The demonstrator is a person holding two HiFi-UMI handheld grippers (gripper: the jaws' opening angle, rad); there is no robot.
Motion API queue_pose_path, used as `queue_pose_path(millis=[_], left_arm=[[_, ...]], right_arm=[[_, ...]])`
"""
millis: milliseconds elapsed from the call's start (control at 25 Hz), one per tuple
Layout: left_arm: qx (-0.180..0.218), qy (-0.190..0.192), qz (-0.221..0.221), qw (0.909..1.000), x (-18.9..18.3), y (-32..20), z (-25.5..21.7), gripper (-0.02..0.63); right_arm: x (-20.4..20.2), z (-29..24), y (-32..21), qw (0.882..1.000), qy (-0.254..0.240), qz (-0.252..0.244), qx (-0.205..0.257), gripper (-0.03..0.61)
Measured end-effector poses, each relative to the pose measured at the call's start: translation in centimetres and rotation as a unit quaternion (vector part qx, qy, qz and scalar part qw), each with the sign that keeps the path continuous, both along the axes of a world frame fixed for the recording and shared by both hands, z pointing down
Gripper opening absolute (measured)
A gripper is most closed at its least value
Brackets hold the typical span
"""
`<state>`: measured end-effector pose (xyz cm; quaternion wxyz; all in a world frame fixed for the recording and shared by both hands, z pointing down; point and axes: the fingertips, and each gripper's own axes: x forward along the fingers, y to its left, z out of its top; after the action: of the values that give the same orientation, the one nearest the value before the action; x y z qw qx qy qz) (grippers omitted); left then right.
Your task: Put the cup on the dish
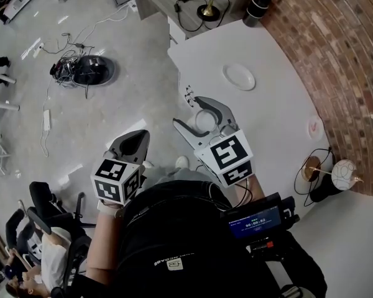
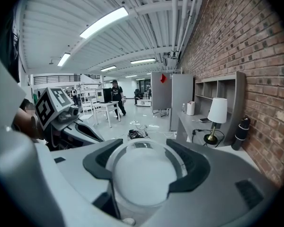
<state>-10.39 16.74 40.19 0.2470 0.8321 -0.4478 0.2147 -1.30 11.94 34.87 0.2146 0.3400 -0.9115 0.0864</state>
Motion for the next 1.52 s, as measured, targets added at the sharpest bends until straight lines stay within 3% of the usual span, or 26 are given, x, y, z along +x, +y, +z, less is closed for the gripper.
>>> queue_pose_path(millis=[520, 1120, 1520], left_arm=[[-0.01, 0.003, 0.019, 0.9998, -0.3, -3.0, 0.8, 0.006], [-0.002, 0.014, 0.072, 0.9973, -4.7, -12.8, 0.0, 0.006], [-0.007, 0.013, 0.115, 0.9933, -8.4, -17.7, 0.4, 0.006]], right_arm=[[1.6, 1.1, -3.3, 0.999, 0.005, 0.04, -0.011, 0.29], [-0.7, 0.5, -10.8, 0.993, 0.014, 0.116, -0.015, 0.285], [-2.3, 0.8, -14.7, 0.982, 0.0, 0.186, -0.022, 0.282]])
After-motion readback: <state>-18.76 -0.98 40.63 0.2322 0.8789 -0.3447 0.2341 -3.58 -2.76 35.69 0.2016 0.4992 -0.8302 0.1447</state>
